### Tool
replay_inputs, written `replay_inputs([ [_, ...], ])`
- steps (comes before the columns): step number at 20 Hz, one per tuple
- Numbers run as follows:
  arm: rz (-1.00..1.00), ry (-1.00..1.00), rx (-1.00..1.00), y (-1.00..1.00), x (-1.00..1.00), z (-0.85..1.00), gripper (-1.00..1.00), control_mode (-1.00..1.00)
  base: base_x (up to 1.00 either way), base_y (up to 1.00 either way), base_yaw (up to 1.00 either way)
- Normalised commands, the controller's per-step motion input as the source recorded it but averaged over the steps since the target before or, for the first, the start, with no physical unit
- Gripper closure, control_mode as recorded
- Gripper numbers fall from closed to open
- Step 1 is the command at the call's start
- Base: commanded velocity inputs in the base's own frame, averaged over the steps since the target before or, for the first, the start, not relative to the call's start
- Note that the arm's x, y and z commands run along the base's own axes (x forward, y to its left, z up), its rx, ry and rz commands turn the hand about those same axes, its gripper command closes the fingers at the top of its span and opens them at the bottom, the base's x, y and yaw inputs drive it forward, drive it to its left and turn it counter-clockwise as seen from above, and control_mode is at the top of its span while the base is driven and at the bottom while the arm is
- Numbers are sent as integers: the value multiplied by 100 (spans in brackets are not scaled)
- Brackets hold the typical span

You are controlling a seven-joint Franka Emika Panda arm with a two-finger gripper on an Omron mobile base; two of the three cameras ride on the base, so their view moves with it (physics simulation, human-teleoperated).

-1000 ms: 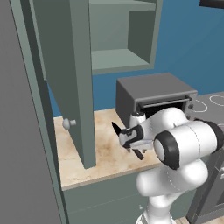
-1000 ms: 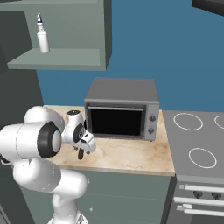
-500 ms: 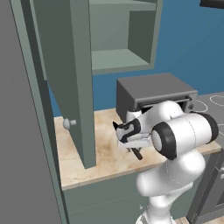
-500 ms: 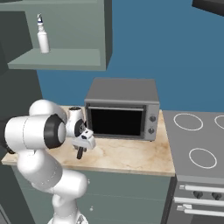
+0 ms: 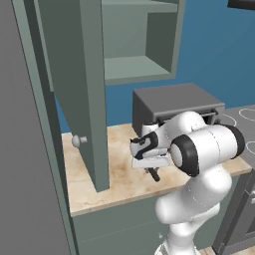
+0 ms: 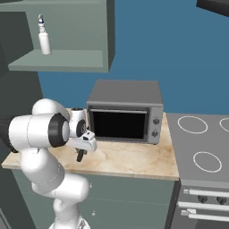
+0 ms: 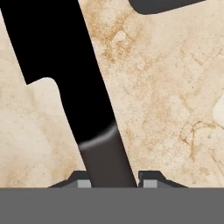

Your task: Move the cutting board and knife to the sink. Then move spray from the cabinet to the counter.

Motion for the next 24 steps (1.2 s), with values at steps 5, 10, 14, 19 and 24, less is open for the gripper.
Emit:
replay_inputs([
  [5,0,-2,1,0,-8,8,100,-100,0,0,0],
  [10,0,-15,2,0,-11,32,100,-100,0,0,0],
  [14,0,-13,1,0,-18,47,100,-100,0,0,0],
  [19,0,-19,0,0,-28,47,100,-100,0,0,0],
  [24,7,-18,0,0,-31,48,100,-100,0,0,0],
])
